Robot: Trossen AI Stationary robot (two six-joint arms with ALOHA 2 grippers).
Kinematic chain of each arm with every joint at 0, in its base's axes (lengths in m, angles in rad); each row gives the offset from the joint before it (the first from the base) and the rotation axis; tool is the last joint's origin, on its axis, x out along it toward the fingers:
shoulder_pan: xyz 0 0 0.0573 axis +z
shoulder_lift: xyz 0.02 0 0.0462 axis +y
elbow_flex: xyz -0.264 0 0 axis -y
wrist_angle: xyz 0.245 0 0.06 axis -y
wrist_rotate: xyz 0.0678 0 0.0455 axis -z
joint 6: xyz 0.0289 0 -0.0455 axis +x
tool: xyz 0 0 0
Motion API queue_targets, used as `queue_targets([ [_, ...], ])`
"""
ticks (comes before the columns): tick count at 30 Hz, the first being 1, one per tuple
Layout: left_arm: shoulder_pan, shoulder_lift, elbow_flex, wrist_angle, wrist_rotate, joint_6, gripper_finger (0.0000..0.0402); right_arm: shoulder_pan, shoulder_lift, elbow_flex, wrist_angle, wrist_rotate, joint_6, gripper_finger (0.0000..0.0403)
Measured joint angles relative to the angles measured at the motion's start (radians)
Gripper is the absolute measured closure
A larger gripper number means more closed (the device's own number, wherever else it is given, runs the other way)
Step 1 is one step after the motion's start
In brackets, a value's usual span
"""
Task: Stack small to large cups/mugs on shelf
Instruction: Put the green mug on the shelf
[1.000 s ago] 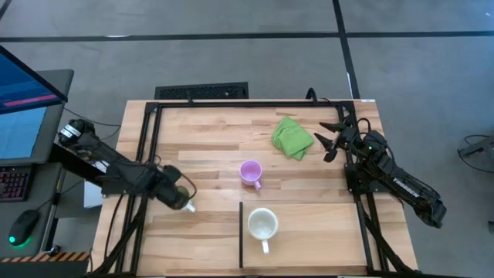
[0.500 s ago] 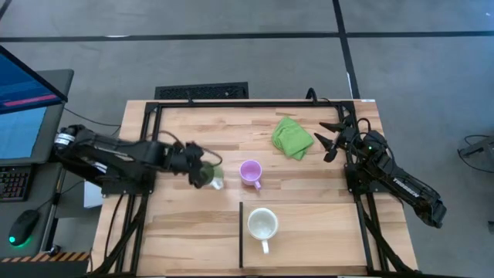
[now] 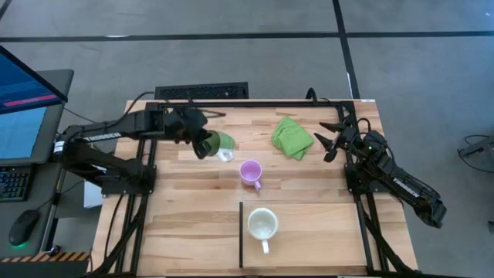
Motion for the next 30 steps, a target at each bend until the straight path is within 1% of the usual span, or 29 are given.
queue_targets([
  [4, 0.064, 0.061, 0.057, -0.014, 0.063, 0.074, 0.0399, 0.000, 0.000, 0.000, 0.000, 0.000, 0.000, 0.0154],
  [7, 0.091, 0.143, 0.131, -0.009, 0.116, 0.156, 0.0399, 0.000, 0.000, 0.000, 0.000, 0.000, 0.000, 0.0154],
  [11, 0.119, 0.271, 0.275, -0.059, 0.153, 0.221, 0.0399, 0.000, 0.000, 0.000, 0.000, 0.000, 0.000, 0.0154],
  [16, 0.124, 0.436, 0.479, -0.167, 0.184, 0.290, 0.0399, 0.000, 0.000, 0.000, 0.000, 0.000, 0.000, 0.0154],
  [21, 0.123, 0.593, 0.674, -0.266, 0.236, 0.302, 0.0399, 0.000, 0.000, 0.000, 0.000, 0.000, 0.000, 0.0154],
  [25, 0.124, 0.711, 0.797, -0.327, 0.274, 0.305, 0.0399, 0.000, 0.000, 0.000, 0.000, 0.000, 0.000, 0.0154],
  [30, 0.123, 0.848, 0.940, -0.428, 0.278, 0.322, 0.0399, 0.000, 0.000, 0.000, 0.000, 0.000, 0.000, 0.0154],
])
